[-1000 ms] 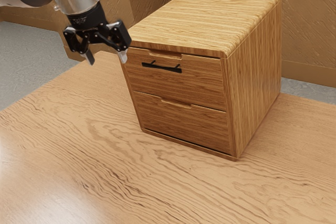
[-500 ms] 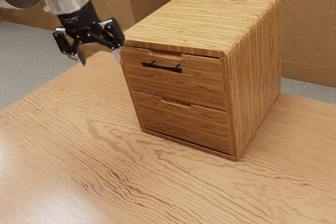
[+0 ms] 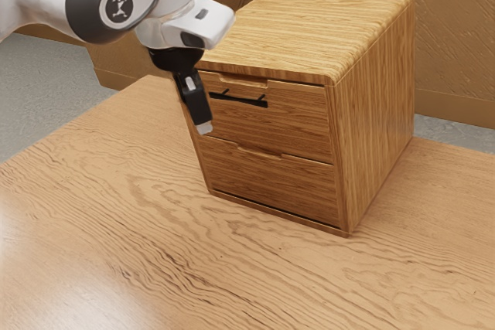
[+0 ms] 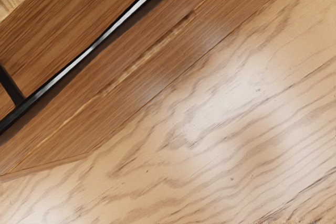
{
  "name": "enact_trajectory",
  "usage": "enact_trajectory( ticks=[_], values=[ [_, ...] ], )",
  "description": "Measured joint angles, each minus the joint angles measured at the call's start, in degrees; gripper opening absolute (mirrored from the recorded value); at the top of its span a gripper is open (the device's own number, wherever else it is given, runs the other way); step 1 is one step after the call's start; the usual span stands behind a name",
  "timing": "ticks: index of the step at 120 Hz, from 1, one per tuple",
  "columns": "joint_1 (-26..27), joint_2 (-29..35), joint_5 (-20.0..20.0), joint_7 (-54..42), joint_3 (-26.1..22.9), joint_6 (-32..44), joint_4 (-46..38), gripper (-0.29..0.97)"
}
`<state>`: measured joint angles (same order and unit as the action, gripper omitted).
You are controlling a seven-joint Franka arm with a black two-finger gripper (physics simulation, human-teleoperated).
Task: Pull the drawer handle with one arm to open the drawer
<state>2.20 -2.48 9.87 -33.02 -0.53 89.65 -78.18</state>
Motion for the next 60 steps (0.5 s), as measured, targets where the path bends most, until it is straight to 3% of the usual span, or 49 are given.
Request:
enact_trajectory(
  ticks=[28,60],
  values=[
    [-1.7,-1.0,-0.1,-18.1,-0.5,4.0,-1.2,0.66],
    [-1.8,-2.1,0.0,-31.6,-2.5,8.3,-1.4,0.66]
  ],
)
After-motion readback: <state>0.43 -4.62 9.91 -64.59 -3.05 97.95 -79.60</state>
